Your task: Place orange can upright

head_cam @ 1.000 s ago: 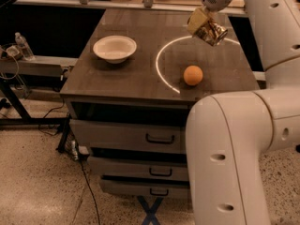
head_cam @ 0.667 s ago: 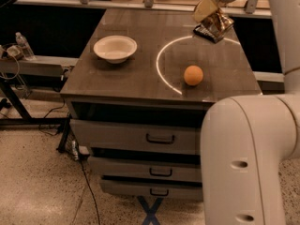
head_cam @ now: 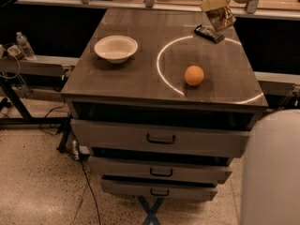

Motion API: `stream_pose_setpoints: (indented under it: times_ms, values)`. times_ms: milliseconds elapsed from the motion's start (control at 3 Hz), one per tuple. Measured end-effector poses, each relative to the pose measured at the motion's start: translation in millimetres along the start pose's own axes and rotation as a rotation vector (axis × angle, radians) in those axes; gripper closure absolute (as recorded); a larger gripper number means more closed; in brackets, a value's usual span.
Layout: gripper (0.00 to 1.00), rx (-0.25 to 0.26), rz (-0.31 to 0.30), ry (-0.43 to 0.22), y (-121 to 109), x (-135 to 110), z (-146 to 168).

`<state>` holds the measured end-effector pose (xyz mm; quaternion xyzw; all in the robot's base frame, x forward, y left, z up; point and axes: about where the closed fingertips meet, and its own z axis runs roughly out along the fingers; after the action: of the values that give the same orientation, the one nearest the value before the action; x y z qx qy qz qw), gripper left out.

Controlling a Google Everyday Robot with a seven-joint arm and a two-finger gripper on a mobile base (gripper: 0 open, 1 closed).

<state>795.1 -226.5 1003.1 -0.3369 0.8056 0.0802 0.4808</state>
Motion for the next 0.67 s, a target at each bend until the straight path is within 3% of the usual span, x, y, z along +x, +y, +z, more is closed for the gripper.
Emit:
stream_pose_setpoints:
  times_ms: [333,667]
  values:
    - [1.00,0.068,-0.019,-0.176,-15,15,-58]
    - [1.00,0.112,-0.001,-0.321,-6,59,-76]
